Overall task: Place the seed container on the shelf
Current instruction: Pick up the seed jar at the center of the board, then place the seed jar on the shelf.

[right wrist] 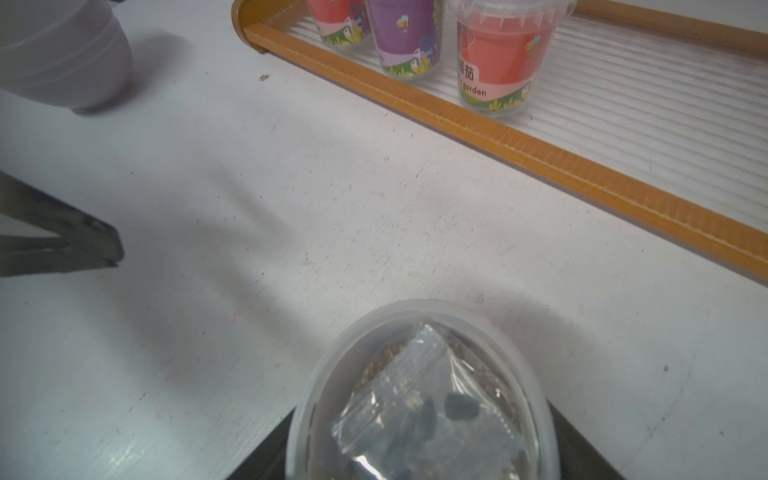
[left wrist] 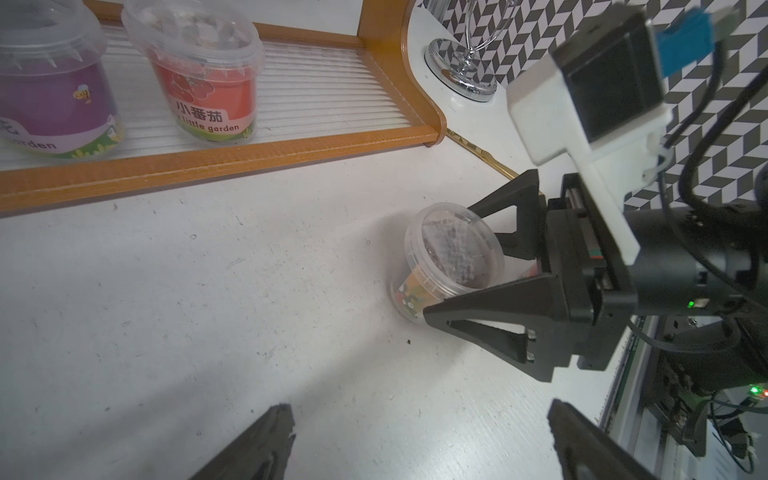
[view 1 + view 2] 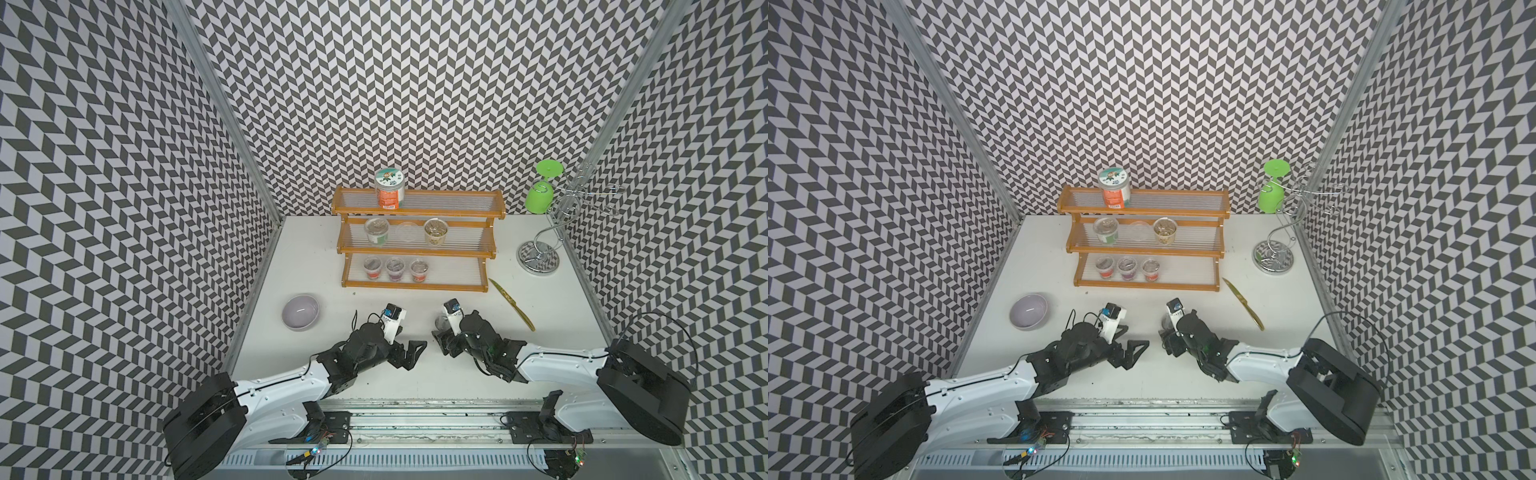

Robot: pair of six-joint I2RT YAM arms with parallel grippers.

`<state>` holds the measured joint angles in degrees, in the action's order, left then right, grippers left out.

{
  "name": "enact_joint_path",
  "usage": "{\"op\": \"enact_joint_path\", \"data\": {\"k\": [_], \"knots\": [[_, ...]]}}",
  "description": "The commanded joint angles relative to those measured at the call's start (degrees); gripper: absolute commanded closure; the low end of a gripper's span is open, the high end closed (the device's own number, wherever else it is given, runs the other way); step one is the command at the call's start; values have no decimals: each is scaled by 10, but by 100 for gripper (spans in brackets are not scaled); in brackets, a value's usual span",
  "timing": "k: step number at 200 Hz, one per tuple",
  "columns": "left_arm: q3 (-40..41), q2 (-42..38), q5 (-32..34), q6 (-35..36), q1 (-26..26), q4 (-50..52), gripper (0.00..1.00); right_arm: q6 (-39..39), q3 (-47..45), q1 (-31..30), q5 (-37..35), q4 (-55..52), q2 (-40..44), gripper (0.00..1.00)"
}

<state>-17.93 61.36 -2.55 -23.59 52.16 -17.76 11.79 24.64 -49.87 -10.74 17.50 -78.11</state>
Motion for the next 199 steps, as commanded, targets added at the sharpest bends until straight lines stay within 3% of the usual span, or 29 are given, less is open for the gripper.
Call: {"op": "enact_joint_path", "data": {"k": [1, 104, 155, 199], "knots": [[-17, -11, 16, 7, 4, 15, 1, 19, 25, 15, -15, 48, -10, 24], [-36, 15, 56, -11, -3, 1, 0, -5, 113, 125, 7, 99, -110, 24], [-32, 51, 59, -15, -23, -73, 1, -3, 151, 147, 6, 124, -157, 24], [1, 77, 62, 54, -22, -218, 1, 9, 176, 149, -20, 143, -193, 24]]}}
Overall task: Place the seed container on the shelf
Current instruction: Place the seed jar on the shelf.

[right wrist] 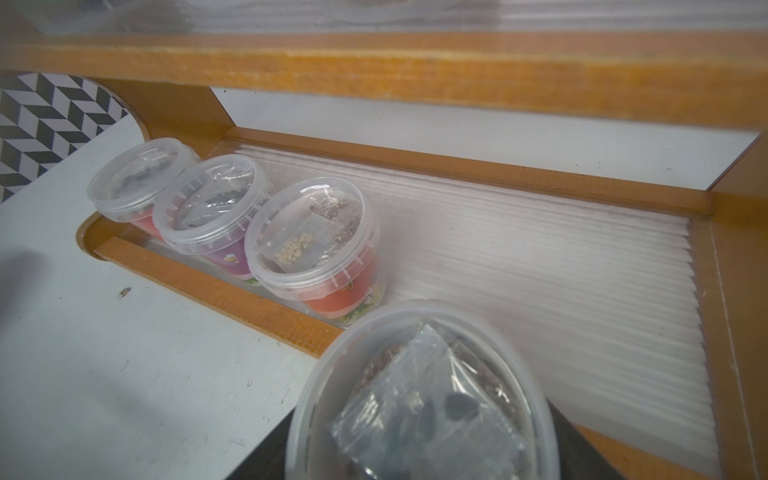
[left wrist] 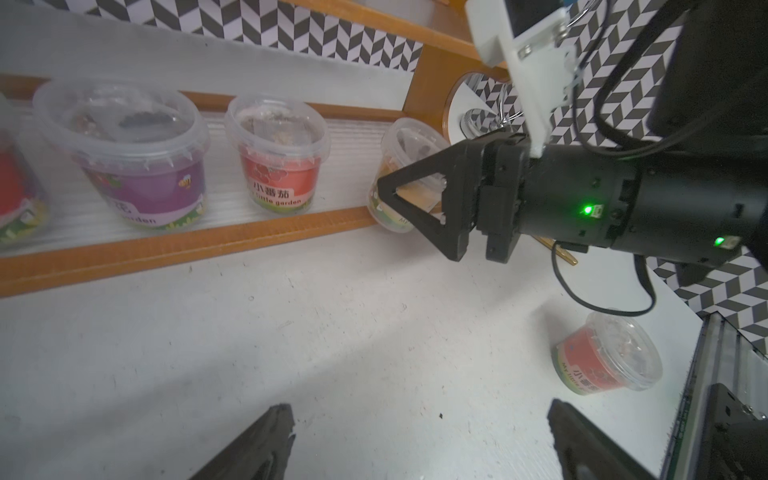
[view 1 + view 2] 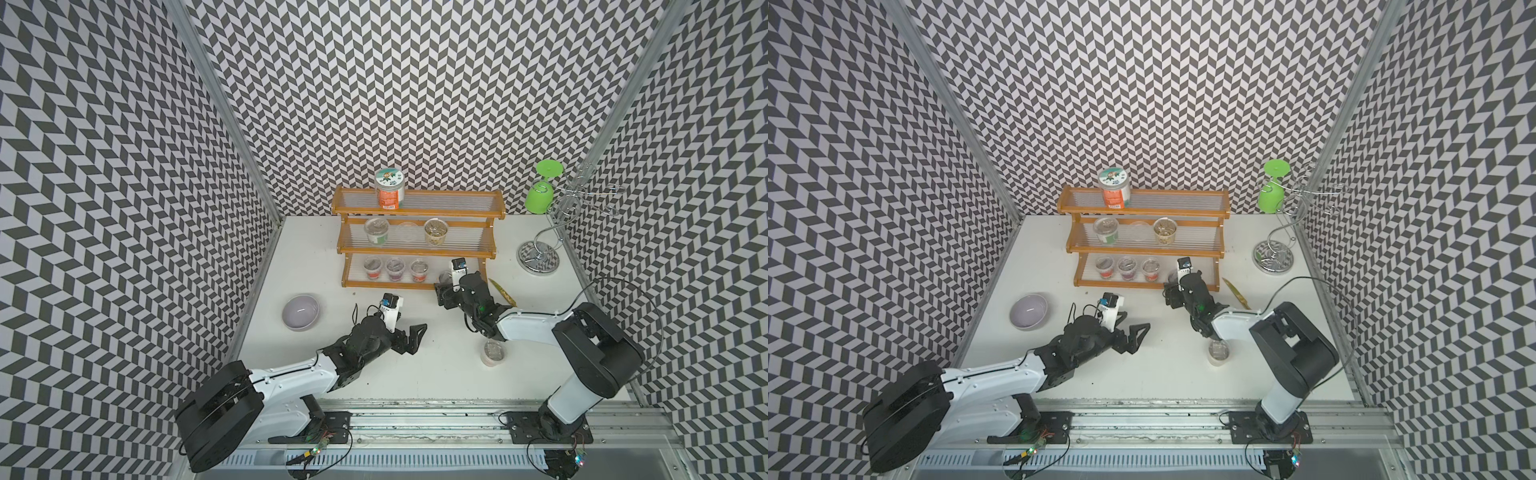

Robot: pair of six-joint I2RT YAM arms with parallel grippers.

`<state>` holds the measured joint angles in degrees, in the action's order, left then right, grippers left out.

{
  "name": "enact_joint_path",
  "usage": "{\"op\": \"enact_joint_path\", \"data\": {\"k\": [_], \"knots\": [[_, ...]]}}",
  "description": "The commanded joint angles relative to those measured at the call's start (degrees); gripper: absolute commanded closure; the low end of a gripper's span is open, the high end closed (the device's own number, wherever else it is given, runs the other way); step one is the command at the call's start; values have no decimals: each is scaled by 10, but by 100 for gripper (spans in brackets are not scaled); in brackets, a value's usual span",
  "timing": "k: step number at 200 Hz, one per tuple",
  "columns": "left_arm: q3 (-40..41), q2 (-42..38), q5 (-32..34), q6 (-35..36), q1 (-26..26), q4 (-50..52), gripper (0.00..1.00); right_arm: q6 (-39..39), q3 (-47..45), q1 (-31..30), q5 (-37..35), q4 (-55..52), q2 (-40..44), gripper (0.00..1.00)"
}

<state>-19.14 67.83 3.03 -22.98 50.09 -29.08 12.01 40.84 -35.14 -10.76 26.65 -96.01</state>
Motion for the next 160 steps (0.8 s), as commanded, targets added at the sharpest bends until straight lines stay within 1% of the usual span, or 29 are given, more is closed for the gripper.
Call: {"op": "enact_joint_path", "data": {"k": [1, 35, 63, 112, 160], "knots": [[13, 13, 6, 50, -2, -105, 0, 7, 14, 2, -20, 53, -15, 24], [-14, 36, 1, 81, -2, -96, 1, 10, 33, 6, -25, 49, -32, 24], [-31, 51, -4, 81, -2, -75, 0, 6, 49, 7, -30, 40, -43, 24], [-40, 81, -6, 92, -3, -86, 0, 4, 71, 9, -28, 28, -57, 24], [-48, 99, 12, 89, -3, -103, 0, -2, 79, 9, -30, 27, -59, 24]]}}
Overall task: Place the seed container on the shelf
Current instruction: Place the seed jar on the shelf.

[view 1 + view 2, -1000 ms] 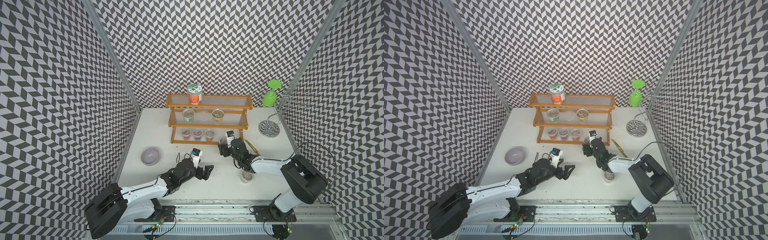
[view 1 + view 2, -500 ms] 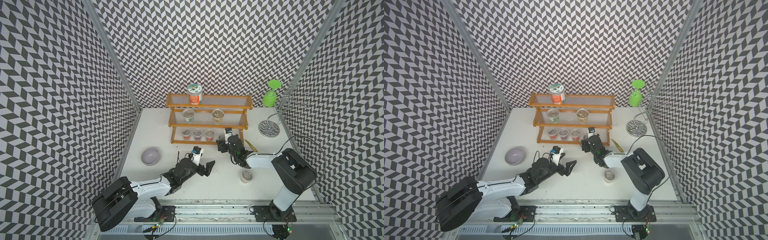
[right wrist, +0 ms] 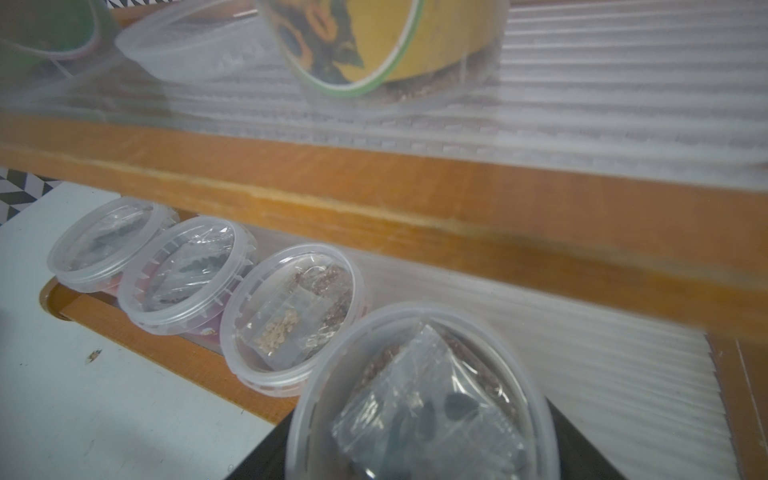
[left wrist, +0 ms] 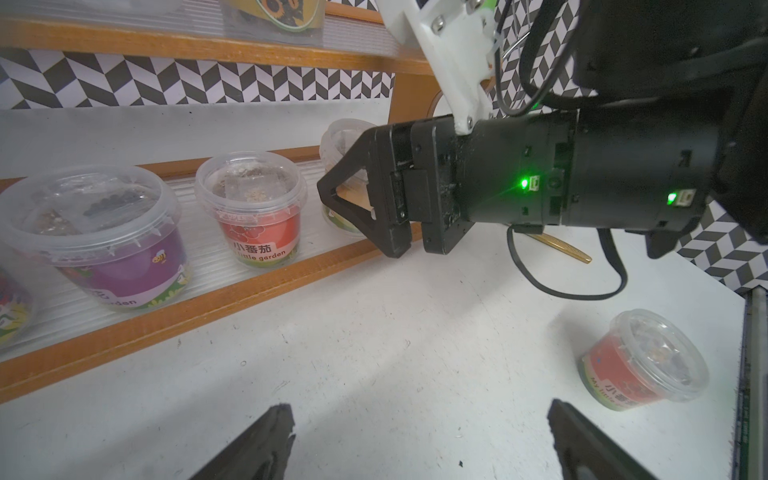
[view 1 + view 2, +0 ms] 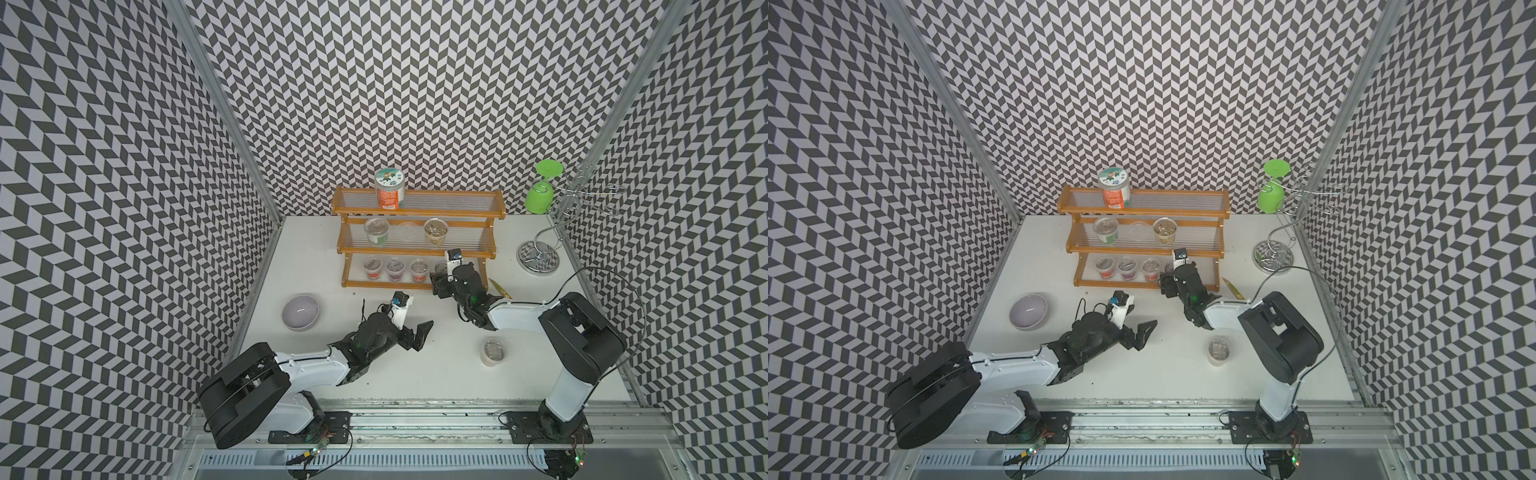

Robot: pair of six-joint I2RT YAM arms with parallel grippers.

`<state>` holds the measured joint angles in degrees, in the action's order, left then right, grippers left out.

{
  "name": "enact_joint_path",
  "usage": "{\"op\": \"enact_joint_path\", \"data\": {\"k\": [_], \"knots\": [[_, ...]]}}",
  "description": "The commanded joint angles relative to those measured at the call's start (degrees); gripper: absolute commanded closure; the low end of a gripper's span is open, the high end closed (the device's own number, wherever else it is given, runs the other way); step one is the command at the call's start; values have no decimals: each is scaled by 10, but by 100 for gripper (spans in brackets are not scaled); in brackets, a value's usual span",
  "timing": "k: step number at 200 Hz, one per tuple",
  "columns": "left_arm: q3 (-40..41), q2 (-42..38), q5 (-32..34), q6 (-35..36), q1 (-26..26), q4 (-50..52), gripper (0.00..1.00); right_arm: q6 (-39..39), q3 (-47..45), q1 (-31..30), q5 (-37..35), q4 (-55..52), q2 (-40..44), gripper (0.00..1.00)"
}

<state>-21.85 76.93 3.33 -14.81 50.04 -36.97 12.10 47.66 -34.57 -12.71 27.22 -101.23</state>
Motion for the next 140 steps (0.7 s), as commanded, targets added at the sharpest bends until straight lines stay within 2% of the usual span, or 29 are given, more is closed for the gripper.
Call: {"op": "enact_joint_path", "data": {"k": [1, 55, 101, 140], "knots": [[-21, 8, 9, 7, -3, -23, 1, -3, 11, 3, -11, 21, -7, 24], [-8, -14, 29, 6, -3, -17, 0, -2, 11, 4, -13, 23, -14, 24], [-4, -45, 97, -20, -5, 30, 1, -4, 10, 5, -16, 26, -18, 24], [13, -70, 115, -39, -5, 37, 0, 1, 19, 4, -19, 26, -23, 24]]}}
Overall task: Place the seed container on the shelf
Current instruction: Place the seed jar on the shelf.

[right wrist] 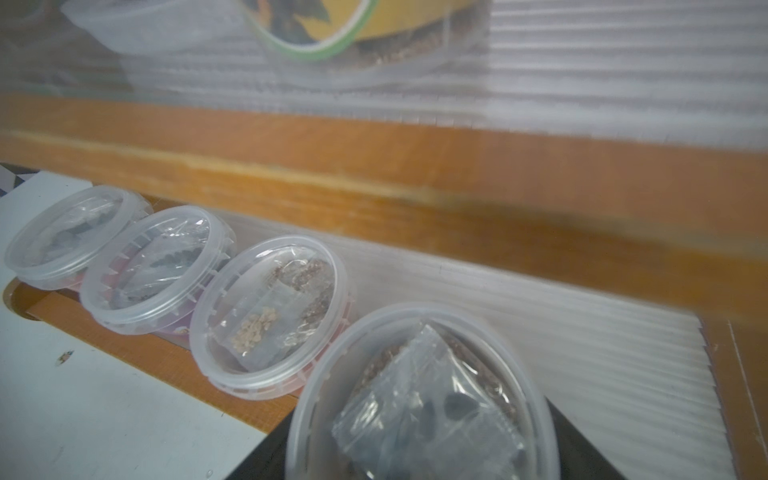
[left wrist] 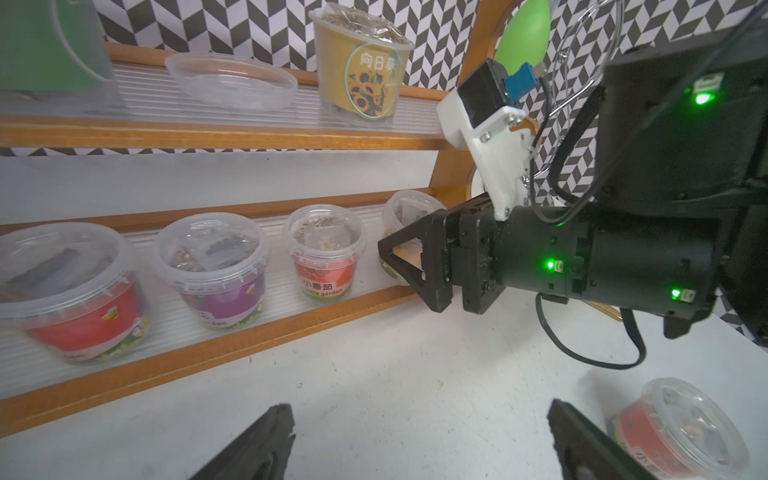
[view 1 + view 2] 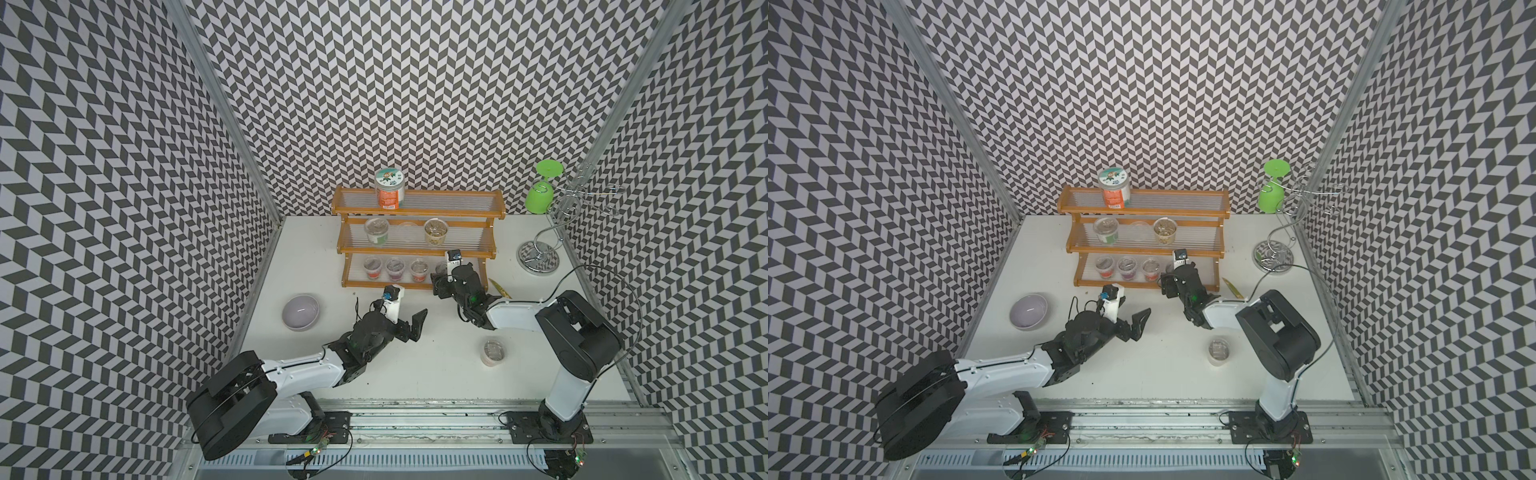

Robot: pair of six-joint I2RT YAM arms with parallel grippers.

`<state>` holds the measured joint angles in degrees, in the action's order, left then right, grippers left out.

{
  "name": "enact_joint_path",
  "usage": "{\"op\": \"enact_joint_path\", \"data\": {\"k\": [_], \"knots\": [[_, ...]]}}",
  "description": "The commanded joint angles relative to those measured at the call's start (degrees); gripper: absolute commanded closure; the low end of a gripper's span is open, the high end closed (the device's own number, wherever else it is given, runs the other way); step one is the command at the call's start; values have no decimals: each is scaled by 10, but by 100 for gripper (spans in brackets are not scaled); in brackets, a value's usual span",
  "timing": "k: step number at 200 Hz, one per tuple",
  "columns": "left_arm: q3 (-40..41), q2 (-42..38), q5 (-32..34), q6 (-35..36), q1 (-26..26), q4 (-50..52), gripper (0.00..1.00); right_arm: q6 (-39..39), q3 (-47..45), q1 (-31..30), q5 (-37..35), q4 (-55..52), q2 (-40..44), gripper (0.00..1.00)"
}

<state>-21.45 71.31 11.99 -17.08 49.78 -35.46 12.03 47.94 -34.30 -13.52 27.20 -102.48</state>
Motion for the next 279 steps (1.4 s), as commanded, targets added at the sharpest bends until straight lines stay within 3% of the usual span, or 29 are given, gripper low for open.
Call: {"op": "enact_joint_path", "data": {"k": [1, 215, 279], "knots": [[9, -15, 28, -16, -3, 22, 0, 1, 16, 2, -11, 26, -12, 24], [11, -46, 27, -37, -4, 58, 0, 35, 51, 10, -42, 1, -61, 21], [7, -47, 19, -37, -4, 64, 0, 25, 42, 11, -15, -33, -5, 14]]}}
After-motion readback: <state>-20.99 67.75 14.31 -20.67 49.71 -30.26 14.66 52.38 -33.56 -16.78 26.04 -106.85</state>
